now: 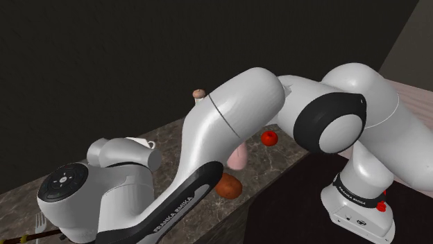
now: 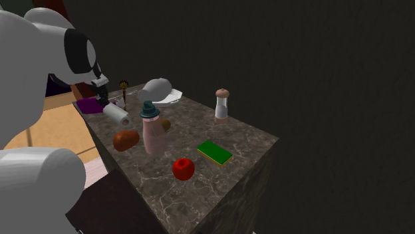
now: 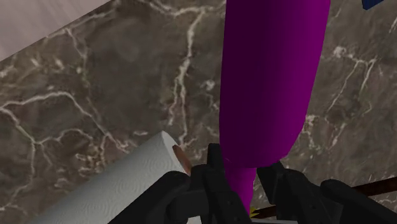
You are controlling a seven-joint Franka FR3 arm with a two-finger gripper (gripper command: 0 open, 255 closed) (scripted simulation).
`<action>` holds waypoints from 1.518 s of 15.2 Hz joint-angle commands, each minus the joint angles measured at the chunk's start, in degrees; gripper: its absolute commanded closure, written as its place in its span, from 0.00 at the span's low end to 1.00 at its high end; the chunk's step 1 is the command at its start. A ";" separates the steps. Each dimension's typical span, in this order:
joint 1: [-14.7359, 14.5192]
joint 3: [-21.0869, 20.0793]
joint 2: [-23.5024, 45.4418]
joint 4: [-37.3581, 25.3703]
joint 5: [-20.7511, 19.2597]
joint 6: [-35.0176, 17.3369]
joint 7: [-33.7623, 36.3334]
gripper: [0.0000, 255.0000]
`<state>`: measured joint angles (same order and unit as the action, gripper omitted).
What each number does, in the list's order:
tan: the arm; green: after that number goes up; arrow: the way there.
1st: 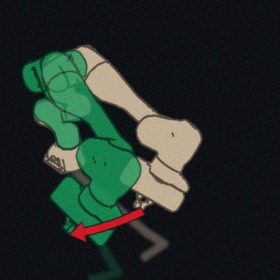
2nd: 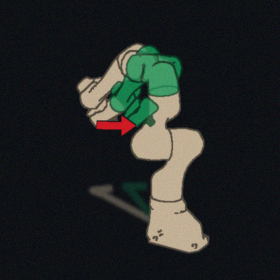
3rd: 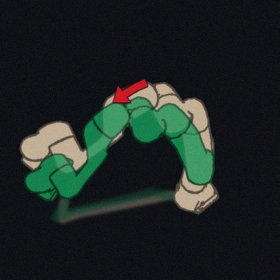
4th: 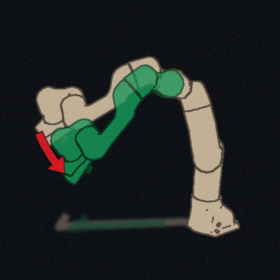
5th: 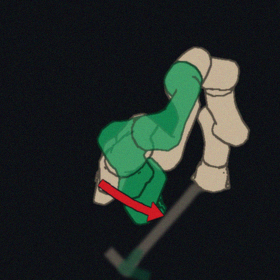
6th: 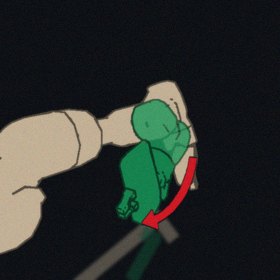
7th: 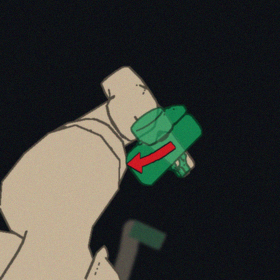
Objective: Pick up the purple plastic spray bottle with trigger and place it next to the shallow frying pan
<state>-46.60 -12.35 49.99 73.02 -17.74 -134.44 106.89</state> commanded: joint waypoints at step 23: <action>0.68 -0.84 -5.12 4.07 0.69 2.05 -0.07 0.00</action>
<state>-45.93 -13.18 44.90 77.07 -17.06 -132.41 106.82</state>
